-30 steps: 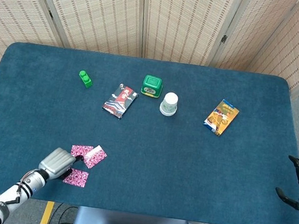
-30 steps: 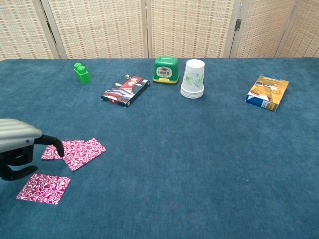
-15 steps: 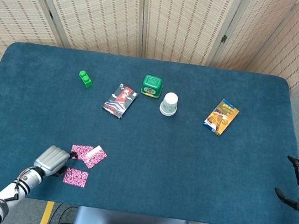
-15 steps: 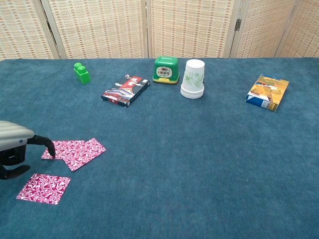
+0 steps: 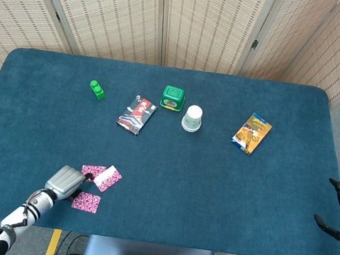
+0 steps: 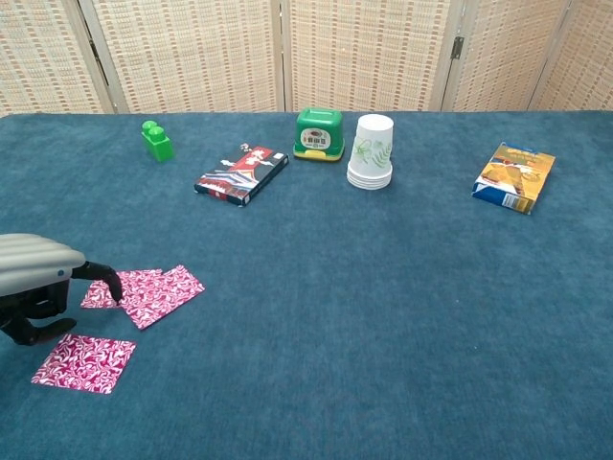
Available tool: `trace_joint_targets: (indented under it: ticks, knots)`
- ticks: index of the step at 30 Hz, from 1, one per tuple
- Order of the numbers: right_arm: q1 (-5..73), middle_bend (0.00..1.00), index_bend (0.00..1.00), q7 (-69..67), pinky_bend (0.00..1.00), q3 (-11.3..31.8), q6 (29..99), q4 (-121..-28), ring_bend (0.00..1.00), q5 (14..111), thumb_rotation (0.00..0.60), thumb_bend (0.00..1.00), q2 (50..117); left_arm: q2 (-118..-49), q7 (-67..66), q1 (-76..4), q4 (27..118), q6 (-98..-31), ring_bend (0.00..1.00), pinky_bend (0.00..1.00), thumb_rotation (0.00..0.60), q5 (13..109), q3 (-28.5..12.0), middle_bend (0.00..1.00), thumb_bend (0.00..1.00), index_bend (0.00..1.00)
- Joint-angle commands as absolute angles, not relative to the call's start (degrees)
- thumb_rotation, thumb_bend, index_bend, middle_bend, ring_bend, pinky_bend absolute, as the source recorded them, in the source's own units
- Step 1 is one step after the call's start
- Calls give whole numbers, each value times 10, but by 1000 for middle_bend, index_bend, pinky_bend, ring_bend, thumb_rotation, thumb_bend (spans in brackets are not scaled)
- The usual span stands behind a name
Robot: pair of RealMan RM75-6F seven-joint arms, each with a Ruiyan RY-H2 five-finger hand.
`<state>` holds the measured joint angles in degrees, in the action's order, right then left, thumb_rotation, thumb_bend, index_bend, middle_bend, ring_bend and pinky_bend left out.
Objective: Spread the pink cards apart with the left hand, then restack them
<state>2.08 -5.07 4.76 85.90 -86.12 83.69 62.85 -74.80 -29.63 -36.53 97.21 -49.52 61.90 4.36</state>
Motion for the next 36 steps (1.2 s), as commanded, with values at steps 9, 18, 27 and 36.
trace_joint_targets:
  ticks: [9, 18, 27, 36]
  knots:
    - [19, 220, 123, -54, 185, 47, 859, -859, 197, 836, 600, 220, 629, -771, -308, -387, 973, -488, 929, 1000, 600, 619, 30, 995, 538, 265]
    - [16, 220, 123, -58, 185, 48, 862, -856, 198, 834, 600, 220, 628, -788, -299, -405, 966, -493, 928, 1000, 600, 615, 5, 995, 538, 264]
    - [15, 220, 123, -61, 185, 48, 863, -854, 198, 835, 600, 221, 629, -808, -293, -419, 927, -486, 928, 1000, 600, 580, -10, 995, 538, 261]
    - [13, 220, 123, -61, 185, 47, 863, -853, 198, 835, 600, 221, 629, -819, -303, -428, 911, -481, 928, 1000, 600, 550, -6, 995, 539, 261]
